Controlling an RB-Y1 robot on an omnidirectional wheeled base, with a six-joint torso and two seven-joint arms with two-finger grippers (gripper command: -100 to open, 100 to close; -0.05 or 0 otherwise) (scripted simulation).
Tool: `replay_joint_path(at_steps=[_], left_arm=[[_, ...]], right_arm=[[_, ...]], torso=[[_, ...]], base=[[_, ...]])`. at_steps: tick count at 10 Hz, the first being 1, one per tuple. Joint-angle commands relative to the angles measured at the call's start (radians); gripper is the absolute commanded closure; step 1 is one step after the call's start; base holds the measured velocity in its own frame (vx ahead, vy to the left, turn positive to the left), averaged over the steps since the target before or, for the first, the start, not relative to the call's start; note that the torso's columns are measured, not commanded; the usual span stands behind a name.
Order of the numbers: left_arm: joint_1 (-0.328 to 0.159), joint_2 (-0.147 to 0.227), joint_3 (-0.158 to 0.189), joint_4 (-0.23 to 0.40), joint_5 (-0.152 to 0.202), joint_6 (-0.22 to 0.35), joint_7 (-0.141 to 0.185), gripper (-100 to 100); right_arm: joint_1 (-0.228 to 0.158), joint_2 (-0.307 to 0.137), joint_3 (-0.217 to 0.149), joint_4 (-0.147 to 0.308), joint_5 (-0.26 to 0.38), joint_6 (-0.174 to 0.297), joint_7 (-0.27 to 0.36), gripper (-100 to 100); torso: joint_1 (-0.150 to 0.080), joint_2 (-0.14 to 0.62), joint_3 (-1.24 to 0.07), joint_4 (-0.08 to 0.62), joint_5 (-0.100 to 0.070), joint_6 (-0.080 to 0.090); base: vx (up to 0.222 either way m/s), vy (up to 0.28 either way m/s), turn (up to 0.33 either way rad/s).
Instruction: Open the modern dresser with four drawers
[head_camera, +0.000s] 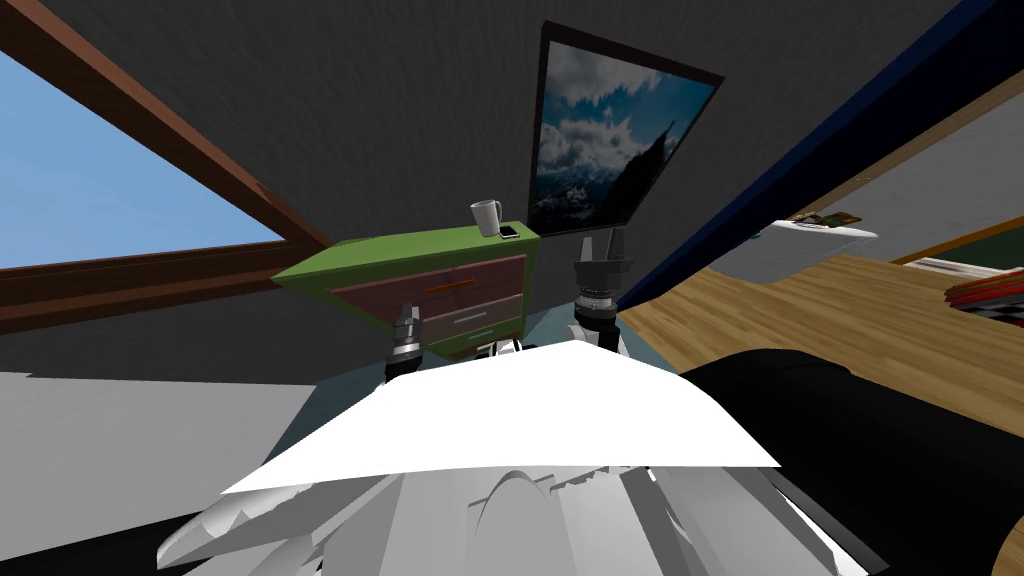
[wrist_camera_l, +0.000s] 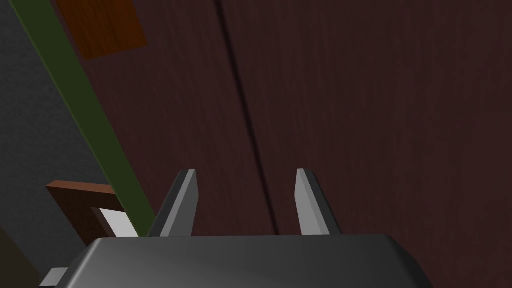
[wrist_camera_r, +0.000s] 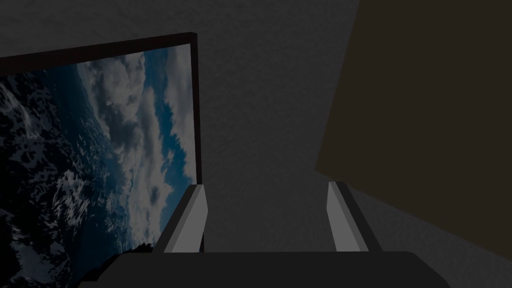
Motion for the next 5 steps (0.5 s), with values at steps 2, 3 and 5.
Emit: replay_joint_path(at_steps=[2, 3, 5], left_arm=[[0.003, -0.007, -0.003, 0.099, 0.007, -0.031, -0.004, -100], [0.001, -0.009, -0.001, 0.125, 0.011, -0.051, -0.004, -100], [0.001, -0.009, -0.001, 0.138, 0.011, -0.051, -0.004, -100]], right_arm=[[0.000, 0.000, 0.000, 0.000, 0.000, 0.000, 0.000, 0], [0.000, 0.000, 0.000, 0.000, 0.000, 0.000, 0.000, 0], [0.000, 0.000, 0.000, 0.000, 0.000, 0.000, 0.000, 0]], torso=[[-0.001, 0.000, 0.000, 0.001, 0.000, 0.001], [0.000, 0.001, 0.001, 0.001, 0.000, 0.000], [0.002, 0.002, 0.002, 0.001, 0.001, 0.000]], base=[[-0.001, -0.016, -0.061], [0.000, -0.011, -0.063], [-0.002, -0.005, -0.020]])
